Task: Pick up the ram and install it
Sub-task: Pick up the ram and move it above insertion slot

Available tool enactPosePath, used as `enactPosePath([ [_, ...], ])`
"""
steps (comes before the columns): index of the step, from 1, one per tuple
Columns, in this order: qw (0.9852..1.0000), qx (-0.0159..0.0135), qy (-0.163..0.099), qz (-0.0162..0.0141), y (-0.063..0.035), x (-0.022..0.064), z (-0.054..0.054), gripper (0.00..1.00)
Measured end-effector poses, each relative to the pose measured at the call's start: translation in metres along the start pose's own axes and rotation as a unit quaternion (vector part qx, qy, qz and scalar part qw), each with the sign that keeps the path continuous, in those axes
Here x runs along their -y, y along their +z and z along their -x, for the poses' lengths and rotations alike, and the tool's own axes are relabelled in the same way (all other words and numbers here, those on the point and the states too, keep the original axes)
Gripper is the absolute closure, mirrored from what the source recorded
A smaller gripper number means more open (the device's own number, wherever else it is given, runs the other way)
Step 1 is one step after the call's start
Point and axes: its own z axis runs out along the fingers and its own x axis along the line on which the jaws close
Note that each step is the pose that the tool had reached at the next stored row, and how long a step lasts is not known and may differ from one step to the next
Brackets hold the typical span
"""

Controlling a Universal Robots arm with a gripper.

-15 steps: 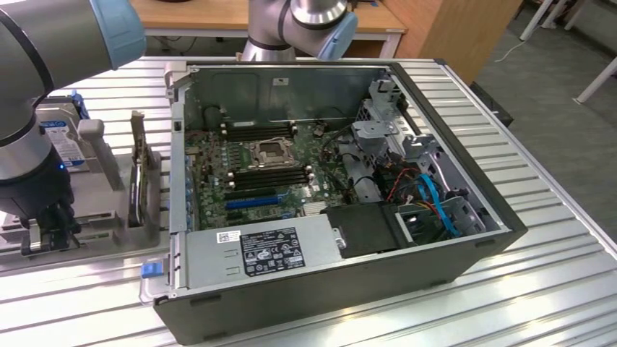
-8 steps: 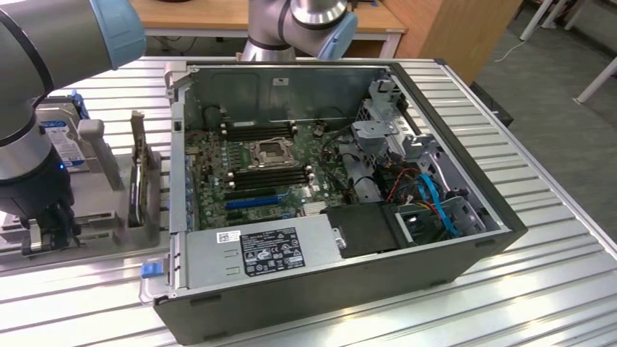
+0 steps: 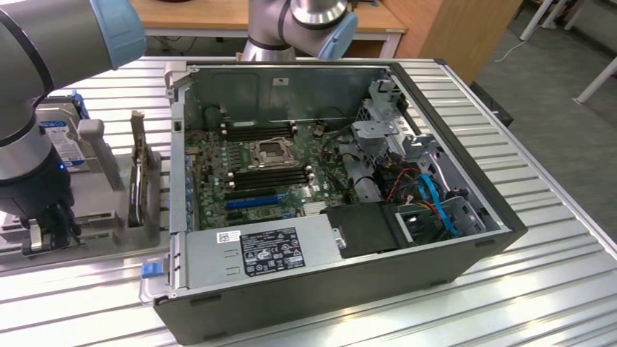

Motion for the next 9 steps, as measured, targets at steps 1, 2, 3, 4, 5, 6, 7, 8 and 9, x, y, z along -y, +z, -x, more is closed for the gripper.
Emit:
enactPosePath([
  [1, 1.0000, 0.0001, 0.000, -0.0001, 0.0000, 0.0003, -0.0001, 0.77],
  [2, 1.0000, 0.0001, 0.000, -0.0001, 0.0000, 0.0008, -0.0002, 0.77],
  [3, 1.0000, 0.0002, 0.000, 0.0000, -0.0001, 0.0015, -0.0003, 0.77],
  [4, 1.0000, 0.0003, 0.000, -0.0001, -0.0001, 0.0022, -0.0003, 0.77],
  [5, 1.0000, 0.0004, 0.000, -0.0001, -0.0001, 0.0026, -0.0004, 0.77],
  [6, 1.0000, 0.0004, 0.000, -0.0001, -0.0001, 0.0027, -0.0003, 0.77],
  [7, 1.0000, 0.0004, 0.000, 0.0000, -0.0001, 0.0027, -0.0004, 0.77],
  [8, 1.0000, 0.0004, 0.000, 0.0000, -0.0002, 0.0028, -0.0004, 0.77],
  [9, 1.0000, 0.0004, 0.000, 0.0000, -0.0002, 0.0028, -0.0004, 0.77],
])
